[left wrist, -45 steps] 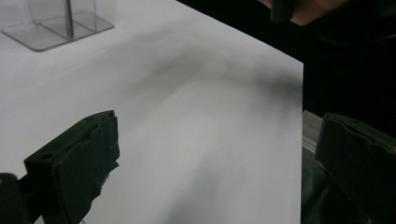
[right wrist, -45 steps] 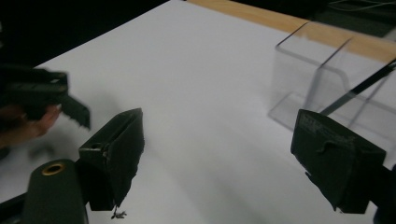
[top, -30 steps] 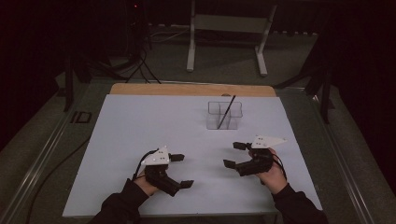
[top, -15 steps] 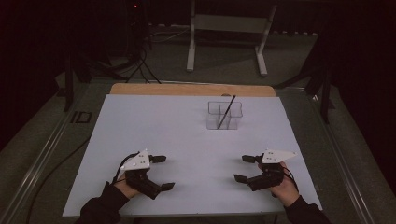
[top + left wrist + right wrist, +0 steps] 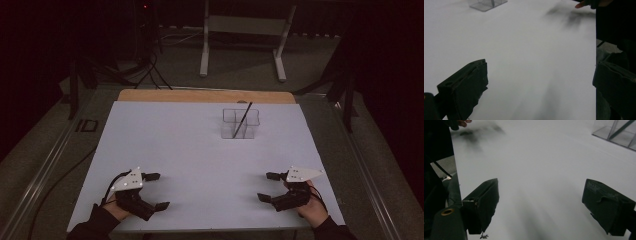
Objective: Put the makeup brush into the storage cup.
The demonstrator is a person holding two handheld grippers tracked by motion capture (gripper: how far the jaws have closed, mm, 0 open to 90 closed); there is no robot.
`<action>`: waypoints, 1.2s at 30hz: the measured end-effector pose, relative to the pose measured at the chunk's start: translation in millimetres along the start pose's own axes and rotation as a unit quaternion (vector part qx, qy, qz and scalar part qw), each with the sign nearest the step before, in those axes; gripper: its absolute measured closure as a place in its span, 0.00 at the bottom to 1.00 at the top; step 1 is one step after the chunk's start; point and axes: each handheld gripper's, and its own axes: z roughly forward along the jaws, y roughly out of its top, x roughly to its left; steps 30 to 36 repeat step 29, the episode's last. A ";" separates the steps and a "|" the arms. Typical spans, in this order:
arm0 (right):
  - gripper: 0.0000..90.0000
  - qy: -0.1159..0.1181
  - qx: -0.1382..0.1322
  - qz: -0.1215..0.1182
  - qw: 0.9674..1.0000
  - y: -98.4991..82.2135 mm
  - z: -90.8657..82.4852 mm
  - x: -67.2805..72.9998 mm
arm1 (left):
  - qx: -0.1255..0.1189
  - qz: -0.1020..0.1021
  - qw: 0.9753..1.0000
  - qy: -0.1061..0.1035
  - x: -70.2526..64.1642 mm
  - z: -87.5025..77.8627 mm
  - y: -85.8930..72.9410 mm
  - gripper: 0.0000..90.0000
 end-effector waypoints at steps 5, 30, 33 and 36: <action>0.17 -0.017 0.007 -0.004 1.000 -7.2 -4.9 -1.5 | 0.003 -0.008 1.000 0.008 3.7 -8.5 -7.8 0.01; 0.17 -0.036 0.013 -0.012 0.999 -22.3 -14.4 -7.1 | -0.015 -0.018 1.000 0.013 8.4 -11.8 -12.6 0.01; 0.17 -0.036 0.013 -0.012 0.999 -22.3 -14.4 -7.1 | -0.015 -0.018 1.000 0.013 8.4 -11.8 -12.6 0.01; 0.17 -0.036 0.013 -0.012 0.999 -22.3 -14.4 -7.1 | -0.015 -0.018 1.000 0.013 8.4 -11.8 -12.6 0.01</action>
